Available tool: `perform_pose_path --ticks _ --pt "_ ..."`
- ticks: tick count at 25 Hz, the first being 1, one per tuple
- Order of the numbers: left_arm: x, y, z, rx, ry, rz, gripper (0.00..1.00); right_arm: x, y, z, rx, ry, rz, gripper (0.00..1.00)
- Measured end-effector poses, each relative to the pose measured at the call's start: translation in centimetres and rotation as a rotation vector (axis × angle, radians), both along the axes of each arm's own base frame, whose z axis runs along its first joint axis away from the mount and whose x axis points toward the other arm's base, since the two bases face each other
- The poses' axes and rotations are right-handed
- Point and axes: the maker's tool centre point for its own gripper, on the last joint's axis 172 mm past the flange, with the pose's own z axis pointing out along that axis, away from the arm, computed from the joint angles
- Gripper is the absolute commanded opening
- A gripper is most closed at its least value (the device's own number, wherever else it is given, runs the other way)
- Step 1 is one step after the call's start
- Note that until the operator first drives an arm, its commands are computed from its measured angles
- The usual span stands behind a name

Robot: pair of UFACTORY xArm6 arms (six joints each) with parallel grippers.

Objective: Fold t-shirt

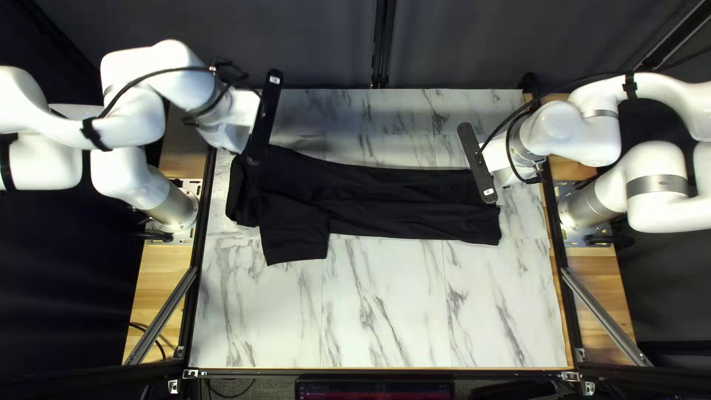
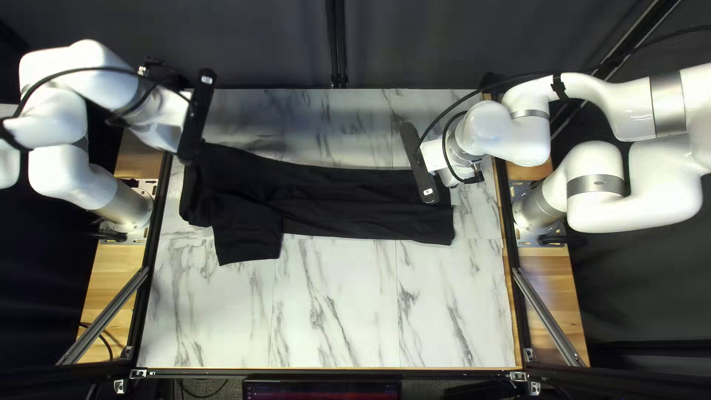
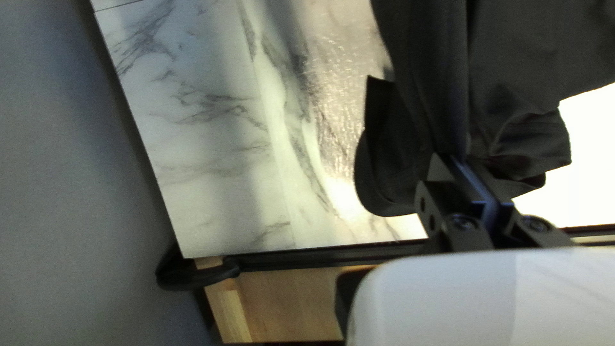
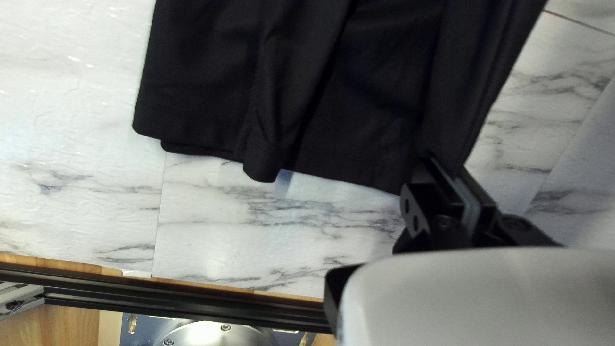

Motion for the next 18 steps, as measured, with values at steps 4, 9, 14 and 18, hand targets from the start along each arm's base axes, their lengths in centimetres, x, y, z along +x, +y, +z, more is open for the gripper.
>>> perform_pose_path --ticks 4,9,14,18 --pt "0.7 0.0 0.4 -0.016 -0.008 -0.006 0.02 0.0 0.2 -0.1 0.002 -0.003 0.0 0.0" --pt "1.4 -1.2 1.0 -0.028 -0.014 -0.016 0.02 0.0 0.4 -0.2 0.003 -0.004 0.0 0.0" --pt "1.6 -3.6 1.4 -0.04 -0.034 -0.03 0.02 0.1 0.5 -0.6 0.007 -0.007 0.002 0.0" --pt "0.7 -4.9 1.0 -0.069 -0.056 -0.025 0.0 0.1 0.7 -0.8 0.01 -0.009 0.004 0.0"
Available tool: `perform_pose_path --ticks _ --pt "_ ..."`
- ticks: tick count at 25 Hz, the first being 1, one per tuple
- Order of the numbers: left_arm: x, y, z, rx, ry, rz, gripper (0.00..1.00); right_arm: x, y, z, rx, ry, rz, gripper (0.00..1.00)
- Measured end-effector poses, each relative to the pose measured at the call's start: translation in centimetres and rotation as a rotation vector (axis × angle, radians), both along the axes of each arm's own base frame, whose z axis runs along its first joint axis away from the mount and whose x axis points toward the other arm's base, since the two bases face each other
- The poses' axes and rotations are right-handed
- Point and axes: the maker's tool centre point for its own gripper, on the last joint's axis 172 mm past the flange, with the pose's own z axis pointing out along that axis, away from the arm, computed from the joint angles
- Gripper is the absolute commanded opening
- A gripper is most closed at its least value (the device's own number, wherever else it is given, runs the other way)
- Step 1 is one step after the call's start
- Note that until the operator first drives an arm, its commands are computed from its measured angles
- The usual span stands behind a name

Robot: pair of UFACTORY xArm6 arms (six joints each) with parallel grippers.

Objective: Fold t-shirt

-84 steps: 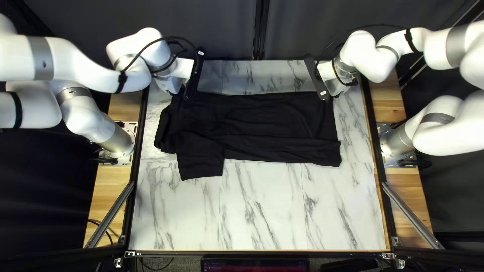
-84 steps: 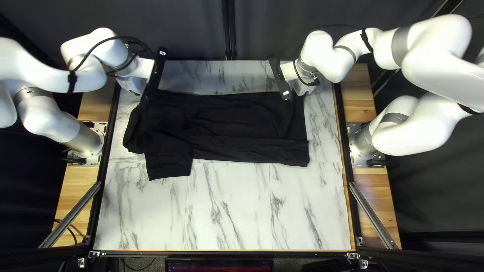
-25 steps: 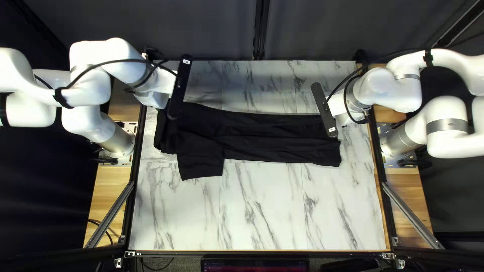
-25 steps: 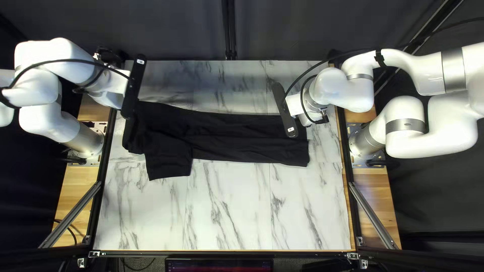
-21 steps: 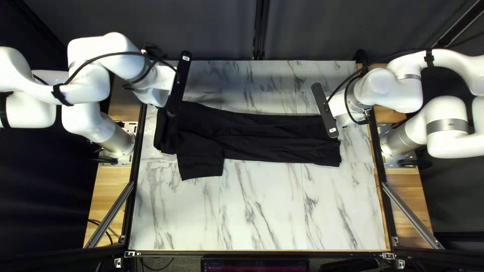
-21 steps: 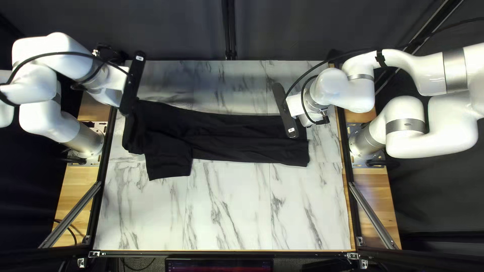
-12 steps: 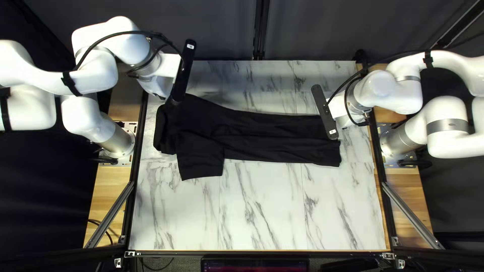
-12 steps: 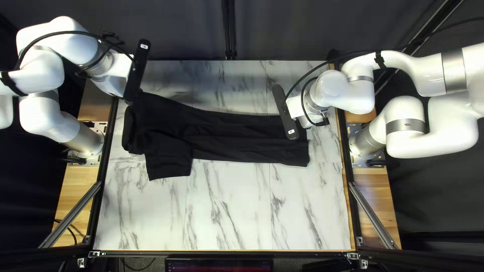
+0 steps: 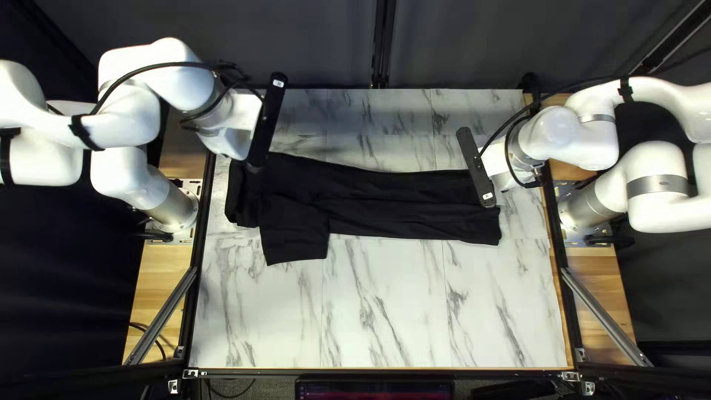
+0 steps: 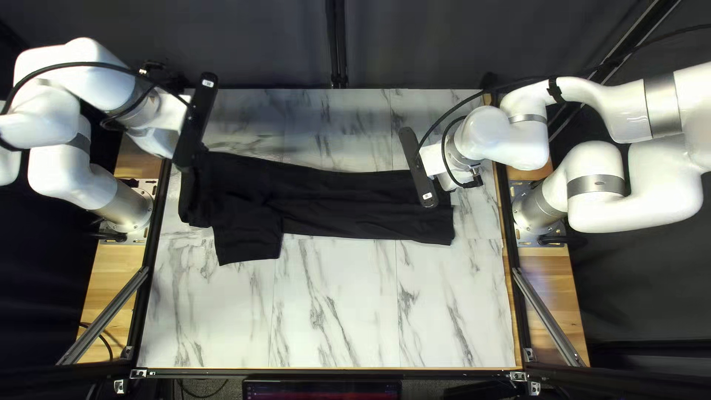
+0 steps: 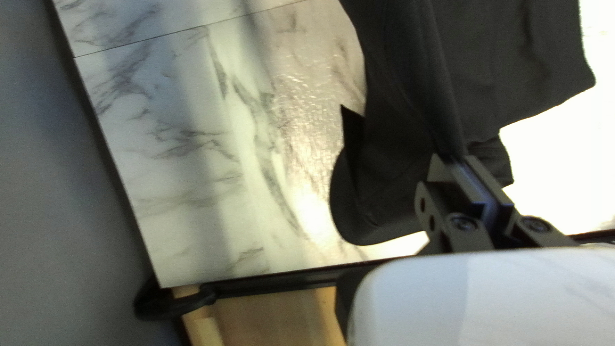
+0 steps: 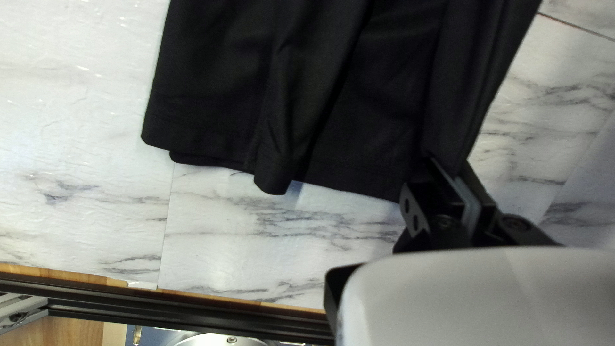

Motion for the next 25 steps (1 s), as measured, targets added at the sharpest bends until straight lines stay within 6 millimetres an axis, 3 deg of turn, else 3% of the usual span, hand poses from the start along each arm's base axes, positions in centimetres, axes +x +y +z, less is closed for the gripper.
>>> perform_pose_path --ticks 4,9,17,20,25 --pt "-0.9 -1.0 0.0 -0.062 -0.029 0.02 0.0 0.0 0.1 -0.1 0.003 -0.001 0.0 0.0" --pt "-0.2 -1.7 0.7 -0.106 -0.036 0.025 0.02 0.4 0.2 -0.5 0.008 -0.002 0.001 0.0" --pt "0.7 3.5 0.5 -0.167 -0.062 0.087 0.0 1.2 0.0 -0.9 0.012 -0.01 0.012 0.0" --pt "0.6 4.3 -0.2 -0.228 -0.102 0.132 0.0 1.1 -0.1 -1.0 0.014 -0.009 0.013 0.0" --pt "0.4 1.6 -0.1 -0.3 -0.187 0.18 0.0 1.1 -0.3 -1.2 0.017 -0.003 0.014 0.0"
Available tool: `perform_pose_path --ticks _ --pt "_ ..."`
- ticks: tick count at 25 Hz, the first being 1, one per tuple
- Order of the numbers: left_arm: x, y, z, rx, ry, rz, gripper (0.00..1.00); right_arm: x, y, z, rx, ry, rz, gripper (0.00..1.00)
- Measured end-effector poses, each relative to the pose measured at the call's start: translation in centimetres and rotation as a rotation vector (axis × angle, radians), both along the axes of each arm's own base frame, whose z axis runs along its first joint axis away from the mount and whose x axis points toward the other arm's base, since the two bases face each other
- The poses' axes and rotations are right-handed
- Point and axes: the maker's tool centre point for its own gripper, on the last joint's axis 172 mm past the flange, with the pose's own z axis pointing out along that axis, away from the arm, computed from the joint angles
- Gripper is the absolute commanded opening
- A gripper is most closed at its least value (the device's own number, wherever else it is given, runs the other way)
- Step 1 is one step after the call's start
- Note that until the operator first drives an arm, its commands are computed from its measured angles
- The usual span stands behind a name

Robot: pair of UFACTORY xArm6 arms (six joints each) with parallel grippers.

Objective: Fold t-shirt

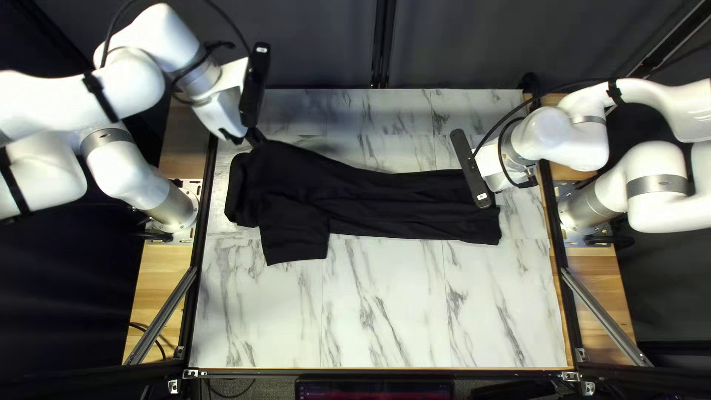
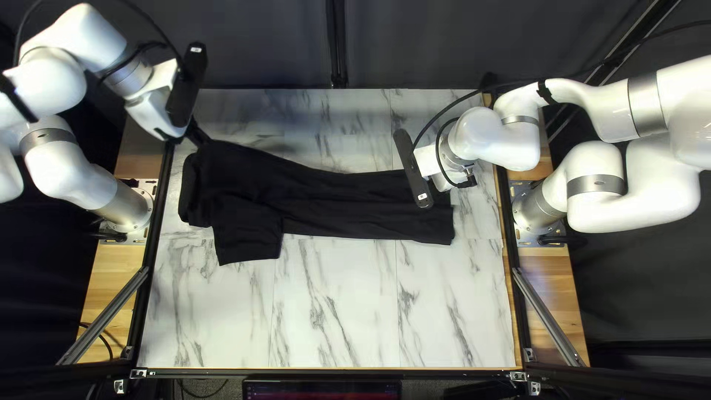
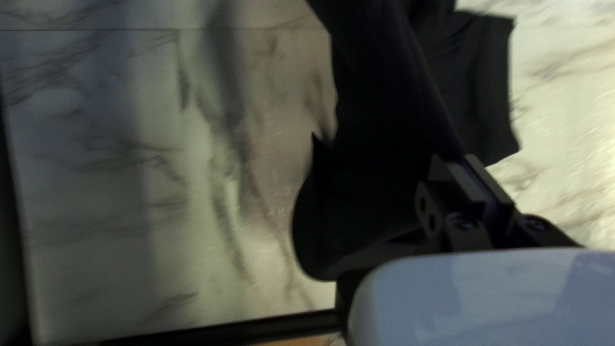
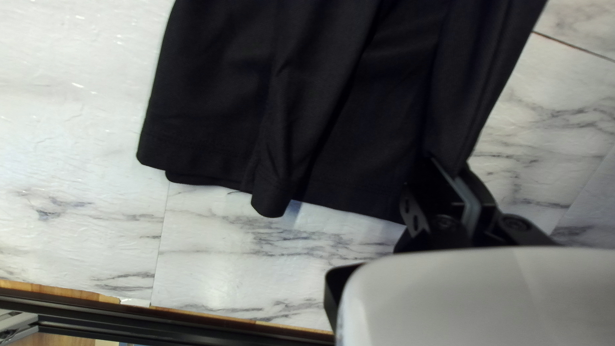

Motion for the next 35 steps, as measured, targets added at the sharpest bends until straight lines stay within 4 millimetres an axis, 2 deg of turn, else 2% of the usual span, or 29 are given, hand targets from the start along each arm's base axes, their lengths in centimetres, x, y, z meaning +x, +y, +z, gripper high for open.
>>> perform_pose_path --ticks 4,5,7,13,21,29,35 --pt "-0.1 -4.7 0.7 -0.04 -0.041 0.006 0.0 0.2 -0.3 -0.3 0.004 0.002 0.001 0.0" --pt "-0.2 -5.5 0.9 -0.039 -0.046 0.002 0.0 0.3 -0.3 -0.4 0.005 0.002 0.002 0.0" --pt "-0.3 -5.9 1.0 -0.024 -0.052 -0.001 0.0 0.5 -0.4 -0.4 0.005 0.002 0.003 0.0" --pt "-0.7 -4.6 -1.3 0.039 -0.025 -0.011 0.01 0.4 -0.2 -0.2 0.003 0.001 0.005 0.0" --pt "-2.1 -5.2 -4.5 0.113 0.062 -0.058 0.01 -0.1 0.5 -0.5 0.001 0.008 0.0 0.0" --pt "-3.6 -2.8 -6.5 0.183 0.188 -0.058 0.03 -0.2 0.8 -0.2 -0.004 0.023 -0.007 0.0" --pt "-4.0 -0.9 -7.4 0.234 0.24 -0.06 0.03 -0.1 1.9 -0.3 -0.012 0.04 -0.004 0.0"
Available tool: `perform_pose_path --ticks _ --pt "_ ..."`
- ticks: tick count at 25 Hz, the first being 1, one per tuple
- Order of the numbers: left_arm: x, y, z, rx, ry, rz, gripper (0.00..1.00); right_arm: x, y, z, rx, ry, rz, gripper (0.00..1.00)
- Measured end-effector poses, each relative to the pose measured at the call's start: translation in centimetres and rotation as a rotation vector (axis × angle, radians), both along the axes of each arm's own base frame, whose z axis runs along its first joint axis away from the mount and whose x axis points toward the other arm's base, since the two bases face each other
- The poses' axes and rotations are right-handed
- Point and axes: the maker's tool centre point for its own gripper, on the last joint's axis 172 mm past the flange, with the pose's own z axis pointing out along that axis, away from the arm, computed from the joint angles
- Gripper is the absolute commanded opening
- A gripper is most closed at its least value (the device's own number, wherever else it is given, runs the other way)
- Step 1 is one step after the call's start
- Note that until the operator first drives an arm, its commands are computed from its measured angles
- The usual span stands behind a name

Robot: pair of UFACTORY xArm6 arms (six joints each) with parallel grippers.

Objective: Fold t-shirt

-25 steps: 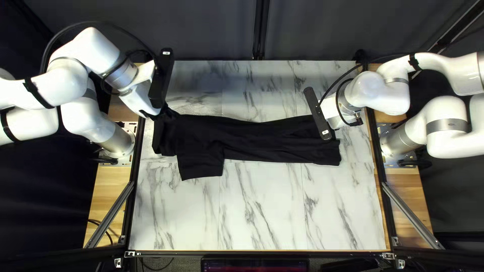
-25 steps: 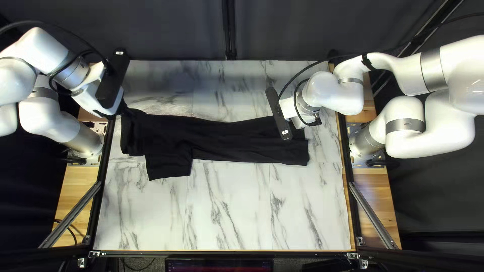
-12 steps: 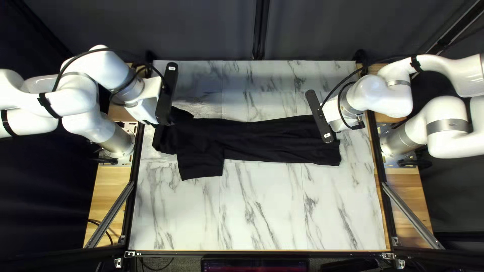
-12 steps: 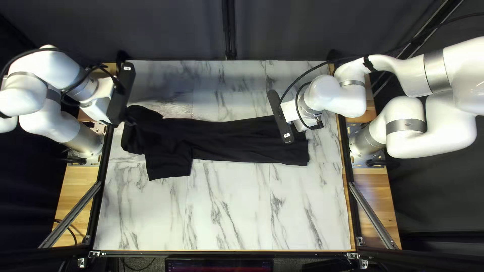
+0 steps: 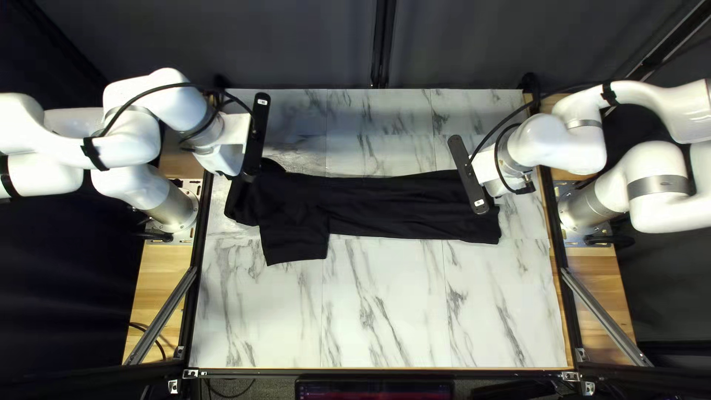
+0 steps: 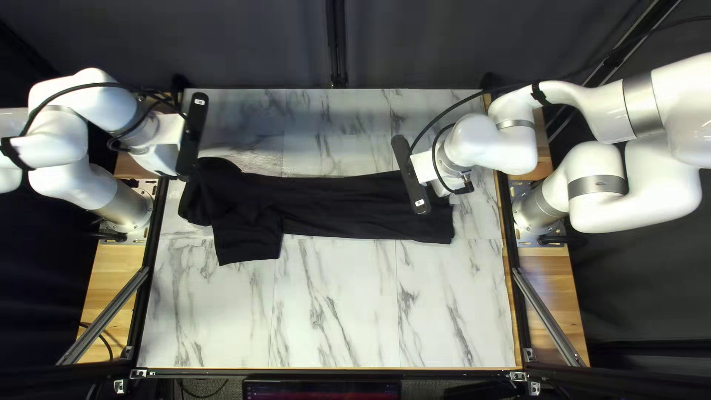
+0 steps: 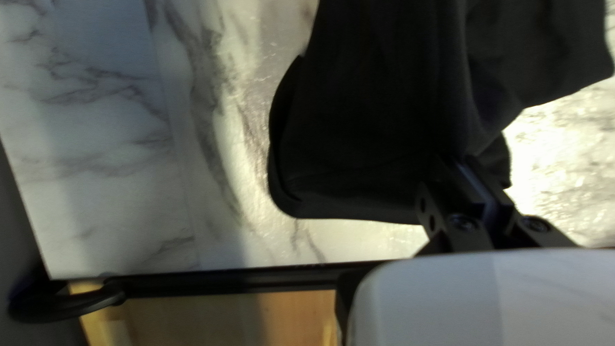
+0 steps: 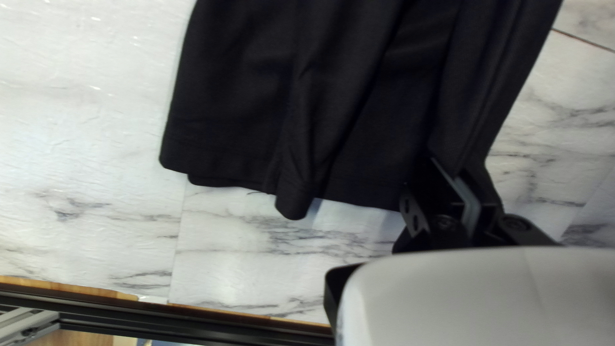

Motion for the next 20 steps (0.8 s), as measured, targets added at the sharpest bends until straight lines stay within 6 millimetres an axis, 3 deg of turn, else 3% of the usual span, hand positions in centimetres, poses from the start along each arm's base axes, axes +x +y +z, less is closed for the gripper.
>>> perform_pose_path --ticks 14,20 --pt "-0.7 -0.7 -1.4 0.001 0.007 -0.031 0.03 -0.8 -0.2 -3.4 0.035 0.032 0.024 0.0" --pt "-1.0 0.8 -0.4 0.006 0.001 -0.026 0.02 -0.6 -2.6 -0.9 0.023 0.025 0.016 0.0"
